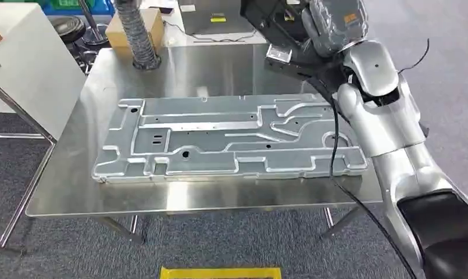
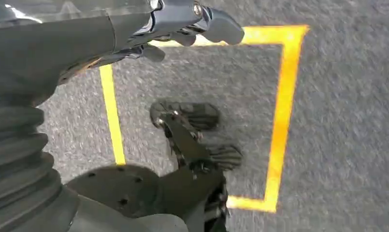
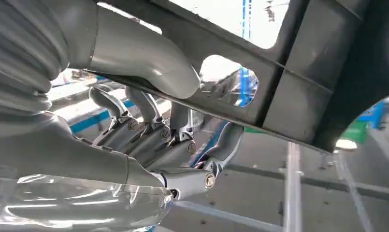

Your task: Take the parts from the cabinet and place them on the table.

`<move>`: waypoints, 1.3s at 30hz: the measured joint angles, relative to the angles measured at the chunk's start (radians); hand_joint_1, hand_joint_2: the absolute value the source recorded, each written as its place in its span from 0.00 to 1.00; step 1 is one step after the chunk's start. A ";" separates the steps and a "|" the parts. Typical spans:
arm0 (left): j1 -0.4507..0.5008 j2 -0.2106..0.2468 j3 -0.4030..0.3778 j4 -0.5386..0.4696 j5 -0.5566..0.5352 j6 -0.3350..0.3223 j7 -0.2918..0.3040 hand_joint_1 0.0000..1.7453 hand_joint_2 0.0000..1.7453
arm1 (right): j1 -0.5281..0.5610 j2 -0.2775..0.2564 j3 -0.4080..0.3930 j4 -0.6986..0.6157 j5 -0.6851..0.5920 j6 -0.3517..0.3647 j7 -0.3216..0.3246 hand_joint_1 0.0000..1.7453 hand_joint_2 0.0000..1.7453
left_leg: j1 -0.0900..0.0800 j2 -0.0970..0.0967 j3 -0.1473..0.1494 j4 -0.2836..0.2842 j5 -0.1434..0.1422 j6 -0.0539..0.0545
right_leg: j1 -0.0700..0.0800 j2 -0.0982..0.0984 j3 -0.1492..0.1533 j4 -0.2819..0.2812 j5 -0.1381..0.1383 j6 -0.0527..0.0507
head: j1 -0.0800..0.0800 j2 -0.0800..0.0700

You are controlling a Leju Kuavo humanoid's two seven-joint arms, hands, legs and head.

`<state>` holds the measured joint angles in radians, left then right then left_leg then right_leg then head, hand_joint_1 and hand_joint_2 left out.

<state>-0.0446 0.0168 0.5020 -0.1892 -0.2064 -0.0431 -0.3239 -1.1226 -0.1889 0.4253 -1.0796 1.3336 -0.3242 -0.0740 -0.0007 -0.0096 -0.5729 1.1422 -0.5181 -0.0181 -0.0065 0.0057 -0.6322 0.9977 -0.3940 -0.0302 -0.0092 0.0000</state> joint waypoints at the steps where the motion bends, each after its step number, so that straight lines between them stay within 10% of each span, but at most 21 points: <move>1: 0.000 0.000 0.000 0.000 -0.002 0.000 0.000 0.00 1.00 | -0.003 0.000 0.000 0.005 0.004 0.000 0.000 1.00 1.00 | 0.004 0.001 -0.045 0.068 -0.022 -0.006 | 0.001 0.001 0.008 0.000 -0.008 -0.001 | -0.001 0.000; 4: 0.004 0.000 0.001 0.000 -0.007 -0.003 0.000 0.00 1.00 | -0.005 0.000 0.006 0.032 0.019 0.000 0.002 1.00 1.00 | 0.009 0.002 -0.141 0.157 -0.086 -0.016 | 0.001 0.004 0.037 0.001 -0.035 0.001 | 0.000 0.000; 6: 0.004 0.001 0.003 0.000 -0.009 -0.005 0.000 0.00 1.00 | -0.011 0.001 0.011 0.045 0.027 0.000 0.002 1.00 1.00 | 0.012 0.003 -0.127 0.048 -0.018 -0.013 | 0.001 0.006 0.065 0.001 -0.054 0.005 | -0.001 0.000; 8: 0.007 0.001 0.005 0.000 -0.010 -0.006 -0.002 0.00 1.00 | -0.021 0.007 0.013 0.052 0.037 -0.002 0.003 1.00 1.00 | 0.011 0.003 -0.094 -0.111 0.139 -0.004 | 0.001 0.006 0.085 -0.001 -0.074 0.010 | -0.001 0.000; 14: 0.004 0.002 0.011 0.000 -0.011 -0.006 -0.005 0.00 1.00 | -0.053 0.016 0.024 0.073 0.051 -0.006 0.006 1.00 1.00 | 0.009 0.003 -0.079 -0.159 0.160 0.028 | 0.001 0.008 0.087 0.016 -0.113 0.043 | 0.000 0.000; 18: -0.005 0.002 0.018 0.000 -0.016 -0.007 -0.013 0.00 1.00 | -0.083 0.030 0.031 0.086 0.052 0.034 -0.006 1.00 1.00 | 0.010 0.004 -0.071 -0.160 0.145 0.040 | -0.004 0.004 -0.080 0.314 -0.230 0.054 | 0.004 0.000; 20: -0.005 0.000 0.020 0.000 -0.022 -0.011 -0.024 0.00 1.00 | -0.082 0.042 0.048 0.104 0.055 0.052 -0.018 1.00 1.00 | 0.011 0.001 -0.061 -0.155 0.135 0.037 | -0.009 0.003 -0.097 0.308 -0.184 0.056 | 0.006 0.000; 23: -0.005 -0.003 0.021 0.000 -0.031 -0.019 -0.050 0.00 1.00 | -0.092 0.071 0.071 0.122 0.049 0.067 -0.040 1.00 1.00 | 0.011 0.000 -0.047 -0.142 0.115 0.025 | -0.010 -0.005 -0.001 0.051 -0.025 0.050 | 0.006 0.000; 29: -0.017 -0.006 0.021 0.000 -0.048 -0.028 -0.062 0.00 1.00 | -0.097 0.148 0.147 0.188 0.024 0.073 -0.072 1.00 1.00 | 0.010 0.003 -0.049 -0.127 0.093 -0.010 | -0.007 0.000 0.020 0.012 -0.036 0.018 | 0.005 0.000; 34: -0.020 -0.008 0.022 0.000 -0.049 -0.029 -0.062 0.00 1.00 | -0.072 0.227 0.211 0.260 -0.008 0.073 -0.107 1.00 1.00 | 0.013 0.004 -0.202 0.194 -0.039 -0.026 | -0.002 0.002 0.026 0.013 -0.041 0.005 | 0.002 0.000; 36: -0.019 -0.009 0.023 0.000 -0.049 -0.029 -0.062 0.00 1.00 | -0.055 0.258 0.239 0.290 -0.015 0.072 -0.115 1.00 1.00 | 0.013 0.004 -0.171 0.114 0.024 -0.022 | -0.001 0.004 0.031 0.014 -0.046 0.004 | 0.002 0.000; 38: -0.020 -0.008 0.024 0.000 -0.049 -0.029 -0.063 0.00 1.00 | -0.048 0.291 0.263 0.321 -0.028 0.071 -0.127 1.00 1.00 | 0.013 0.004 -0.078 -0.082 0.120 -0.012 | 0.001 0.006 0.040 0.016 -0.053 0.008 | 0.002 0.000; 39: -0.020 -0.009 0.025 0.000 -0.049 -0.029 -0.063 0.00 1.00 | -0.046 0.305 0.275 0.339 -0.035 0.069 -0.130 1.00 1.00 | 0.008 0.003 -0.051 -0.122 0.109 -0.005 | 0.005 0.006 0.040 0.015 -0.056 0.012 | 0.003 0.000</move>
<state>-0.0647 0.0080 0.5272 -0.1892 -0.2552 -0.0721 -0.3872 -1.1690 0.1160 0.7001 -0.7408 1.2981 -0.2552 -0.2041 0.0077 -0.0063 -0.6235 1.0202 -0.4095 -0.0236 -0.0016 0.0117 -0.5927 1.0129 -0.4501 -0.0182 -0.0057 0.0000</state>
